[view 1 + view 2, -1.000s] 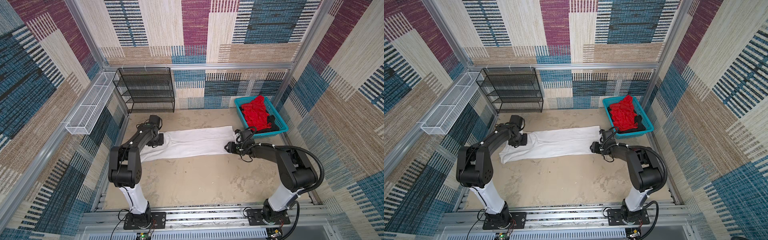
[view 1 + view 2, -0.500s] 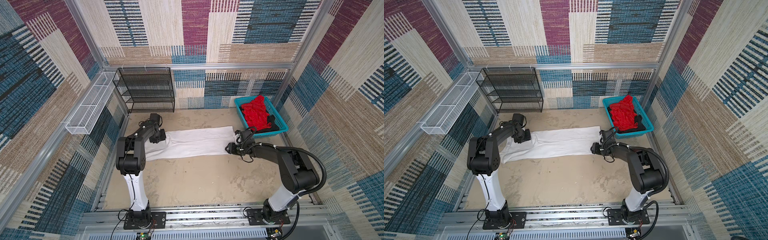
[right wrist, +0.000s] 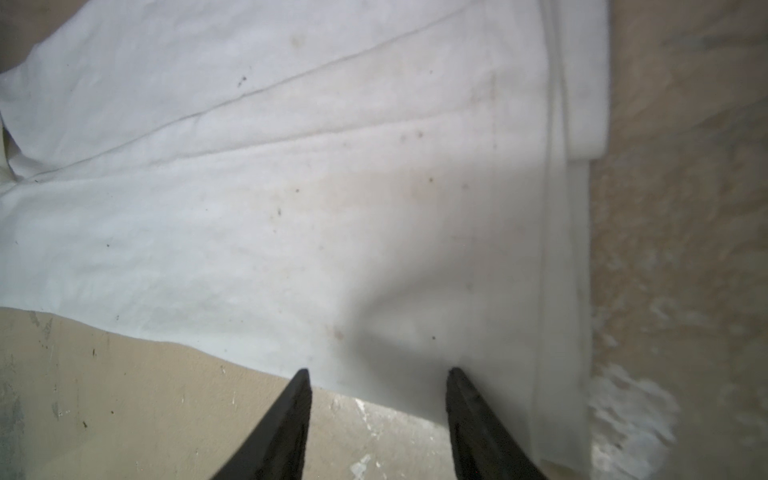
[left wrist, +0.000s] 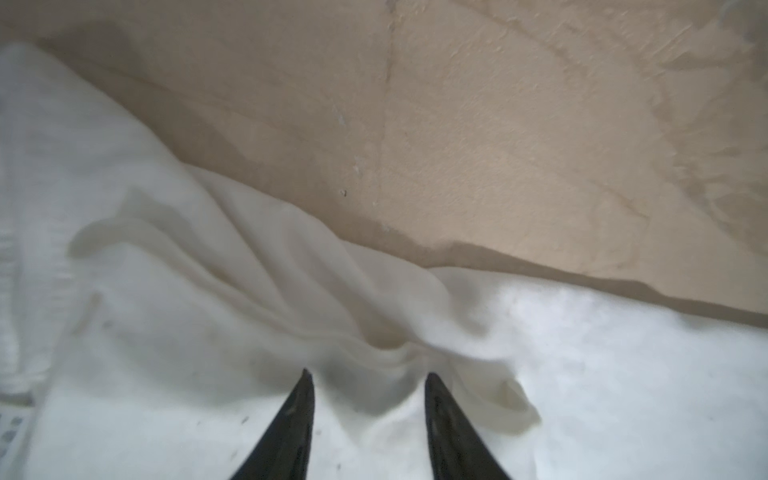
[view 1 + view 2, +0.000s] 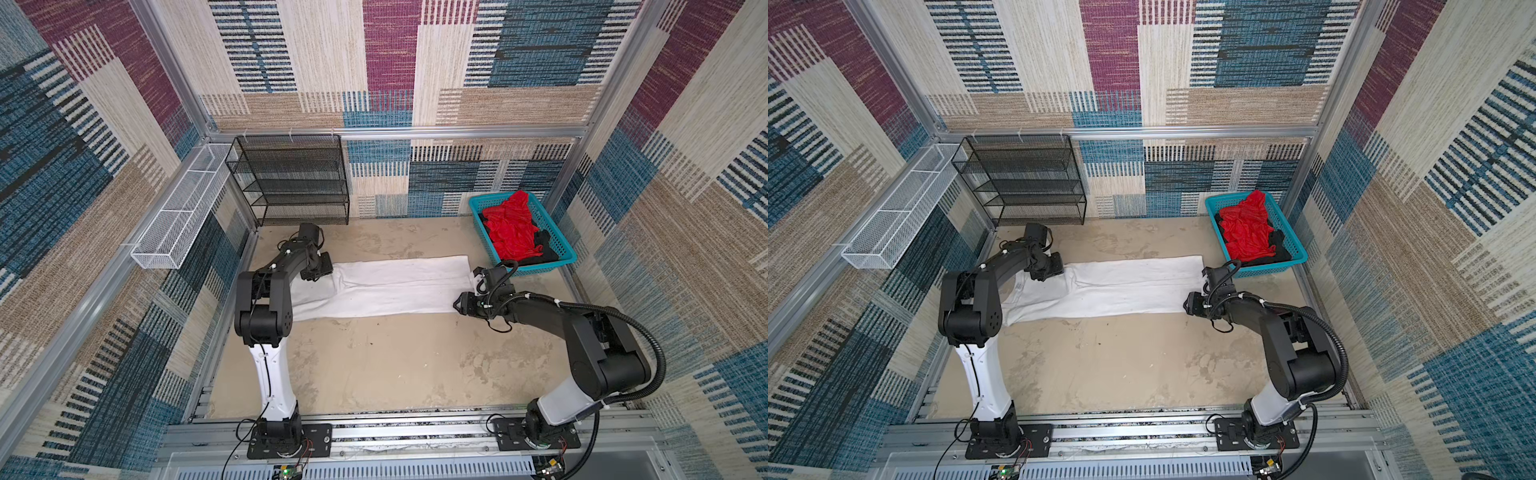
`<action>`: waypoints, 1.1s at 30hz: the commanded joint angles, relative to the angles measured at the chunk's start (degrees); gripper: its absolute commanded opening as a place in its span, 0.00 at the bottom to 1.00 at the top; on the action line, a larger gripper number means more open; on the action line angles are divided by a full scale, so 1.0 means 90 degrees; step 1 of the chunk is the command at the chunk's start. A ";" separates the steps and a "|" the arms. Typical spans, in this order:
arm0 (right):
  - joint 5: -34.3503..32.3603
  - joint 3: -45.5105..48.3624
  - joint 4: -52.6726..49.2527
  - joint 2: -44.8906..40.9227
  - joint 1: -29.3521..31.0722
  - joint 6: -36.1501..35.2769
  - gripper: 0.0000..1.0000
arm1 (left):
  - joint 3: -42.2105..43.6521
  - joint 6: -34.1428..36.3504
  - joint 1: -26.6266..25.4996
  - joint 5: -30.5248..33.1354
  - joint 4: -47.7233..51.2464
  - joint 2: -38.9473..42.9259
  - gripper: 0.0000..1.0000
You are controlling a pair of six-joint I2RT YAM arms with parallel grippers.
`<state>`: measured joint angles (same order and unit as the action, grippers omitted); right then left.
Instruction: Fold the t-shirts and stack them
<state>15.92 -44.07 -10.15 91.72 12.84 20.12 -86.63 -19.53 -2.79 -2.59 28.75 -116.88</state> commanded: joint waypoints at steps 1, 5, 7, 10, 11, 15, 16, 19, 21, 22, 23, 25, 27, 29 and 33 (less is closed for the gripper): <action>-0.0041 -0.0006 -0.0494 -0.0013 0.0004 0.0094 0.55 | 0.0549 -0.0037 -0.0125 -0.0264 -0.0502 0.0764 0.45; 0.0015 -0.0070 -0.0446 0.0043 0.0003 0.0079 0.55 | 0.0435 0.0109 -0.0537 0.0065 0.0025 0.0906 0.43; 0.0049 -0.0088 -0.0441 0.0047 0.0007 0.0070 0.54 | 0.0139 0.0232 -0.0787 0.0364 0.0451 0.0660 0.39; 0.0033 -0.0074 -0.0453 0.0020 0.0009 0.0050 0.54 | -0.0283 0.0338 -0.1077 0.0818 0.0898 0.0259 0.36; 0.0018 -0.0056 -0.0461 0.0012 0.0004 0.0035 0.55 | -0.0400 0.0367 -0.1146 0.0884 0.0973 0.0148 0.35; -0.0001 0.0014 -0.0431 0.0003 0.0001 0.0040 0.55 | -0.0860 0.0481 -0.1385 0.1430 0.1294 -0.0309 0.32; 0.0003 0.0039 -0.0422 0.0004 0.0000 0.0039 0.55 | -0.0974 0.0498 -0.1399 0.1519 0.1370 -0.0425 0.32; 0.0018 0.0073 -0.0379 0.0043 0.0000 0.0039 0.55 | -0.1266 0.0561 -0.1399 0.1690 0.1552 -0.0720 0.32; 0.0021 0.0073 -0.0367 0.0087 0.0008 0.0022 0.55 | -0.1381 0.0578 -0.1399 0.1816 0.1614 -0.0842 0.32; 0.0018 0.0073 -0.0368 0.0110 -0.0001 0.0013 0.55 | -0.1468 0.0584 -0.1394 0.1896 0.1702 -0.0925 0.32; 0.0017 0.0071 -0.0363 0.0132 0.0000 0.0011 0.55 | -0.1567 0.0595 -0.1390 0.1967 0.1805 -0.1006 0.32; 0.0018 0.0072 -0.0339 0.0167 0.0000 0.0008 0.55 | -0.1760 0.0607 -0.1387 0.2129 0.1997 -0.1146 0.32; 0.0039 0.0073 -0.0319 0.0199 0.0005 0.0020 0.55 | -0.1774 0.0653 -0.1390 0.2125 0.1956 -0.1178 0.32; 0.0055 0.0073 -0.0298 0.0236 0.0002 0.0003 0.55 | -0.1817 0.0639 -0.1375 0.2132 0.1967 -0.1212 0.31; 0.0069 0.0091 -0.0289 0.0240 0.0007 0.0001 0.55 | -0.1930 0.0629 -0.1347 0.2022 0.2004 -0.1318 0.19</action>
<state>17.54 -43.86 -7.22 93.12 12.80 20.08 -103.11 -14.76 -15.07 15.11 45.43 -128.25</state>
